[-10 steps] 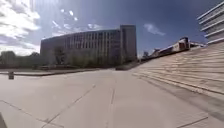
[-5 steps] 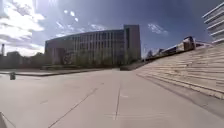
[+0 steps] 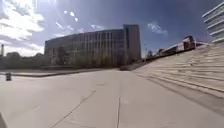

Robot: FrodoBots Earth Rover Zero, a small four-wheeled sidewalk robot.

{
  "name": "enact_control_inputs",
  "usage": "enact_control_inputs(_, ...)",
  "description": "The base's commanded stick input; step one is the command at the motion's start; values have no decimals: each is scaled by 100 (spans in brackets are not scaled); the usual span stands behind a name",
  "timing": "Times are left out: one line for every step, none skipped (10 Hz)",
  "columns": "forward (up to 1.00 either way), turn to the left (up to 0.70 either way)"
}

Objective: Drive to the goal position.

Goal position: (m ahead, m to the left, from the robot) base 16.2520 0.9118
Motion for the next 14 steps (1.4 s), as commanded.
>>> enact_control_inputs(70, 0)
enact_control_inputs(70, 0)
enact_control_inputs(70, 0)
enact_control_inputs(69, 0)
enact_control_inputs(70, 0)
enact_control_inputs(70, 0)
enact_control_inputs(70, 0)
enact_control_inputs(70, 0)
enact_control_inputs(70, 0)
enact_control_inputs(70, 0)
enact_control_inputs(70, 0)
enact_control_inputs(70, 0)
enact_control_inputs(70, 0)
enact_control_inputs(70, 0)
